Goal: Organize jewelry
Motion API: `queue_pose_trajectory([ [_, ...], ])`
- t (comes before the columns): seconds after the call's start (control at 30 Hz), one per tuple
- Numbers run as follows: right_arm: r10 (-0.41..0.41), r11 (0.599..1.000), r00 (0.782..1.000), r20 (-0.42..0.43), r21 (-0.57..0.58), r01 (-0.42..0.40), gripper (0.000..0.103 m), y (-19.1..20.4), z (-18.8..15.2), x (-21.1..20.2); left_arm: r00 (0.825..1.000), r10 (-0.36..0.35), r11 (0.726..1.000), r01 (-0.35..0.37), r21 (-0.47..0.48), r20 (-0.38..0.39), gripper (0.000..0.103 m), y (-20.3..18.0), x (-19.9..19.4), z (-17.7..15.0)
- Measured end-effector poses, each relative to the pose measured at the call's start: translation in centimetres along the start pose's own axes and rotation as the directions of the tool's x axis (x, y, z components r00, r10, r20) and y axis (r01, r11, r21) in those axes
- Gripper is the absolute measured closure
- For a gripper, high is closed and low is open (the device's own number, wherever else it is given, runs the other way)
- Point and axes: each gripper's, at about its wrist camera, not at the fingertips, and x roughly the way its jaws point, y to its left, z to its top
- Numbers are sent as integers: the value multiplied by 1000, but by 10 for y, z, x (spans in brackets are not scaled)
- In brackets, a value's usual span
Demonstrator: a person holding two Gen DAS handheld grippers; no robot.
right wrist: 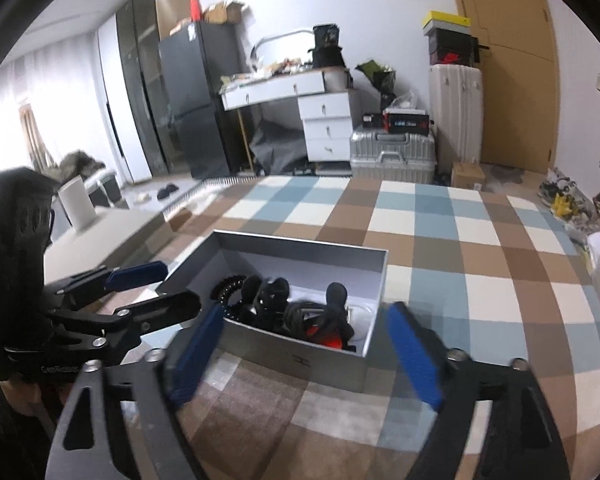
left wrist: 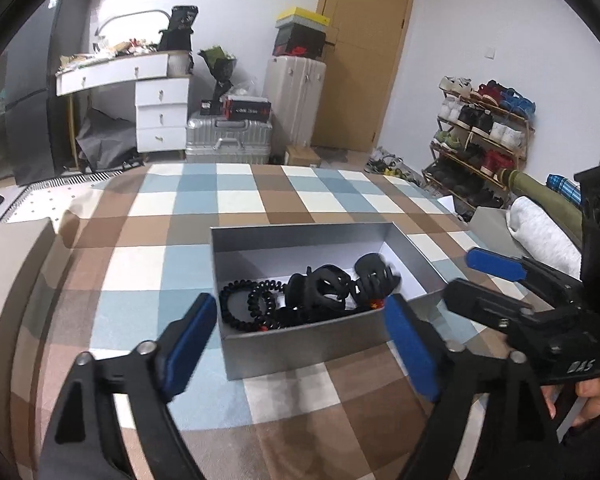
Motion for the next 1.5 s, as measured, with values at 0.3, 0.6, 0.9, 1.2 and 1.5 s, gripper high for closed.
queue_pose_trajectory([
  [0.3, 16, 999, 998, 67, 38, -19, 0, -14, -17, -21, 996, 70, 997, -71, 23, 55, 1, -3, -8, -12],
  [0.6, 21, 998, 989, 145, 51, -29, 0, -22, -37, -37, 992, 110, 991, -115, 67, 65, 1, -7, -6, -18],
  [0.9, 16, 1000, 981, 191, 22, -20, 0, -17, -39, -42, 988, 134, 986, -140, 88, 73, 1, -9, -6, -22],
  [1.2, 4, 1000, 980, 200, 0, -4, 0, -13, -40, -43, 989, 137, 987, -141, 71, 63, 1, -7, -6, -22],
  [1.5, -4, 1000, 980, 198, -6, 5, 0, -13, -40, -42, 988, 137, 987, -142, 78, 64, 1, -8, -6, -23],
])
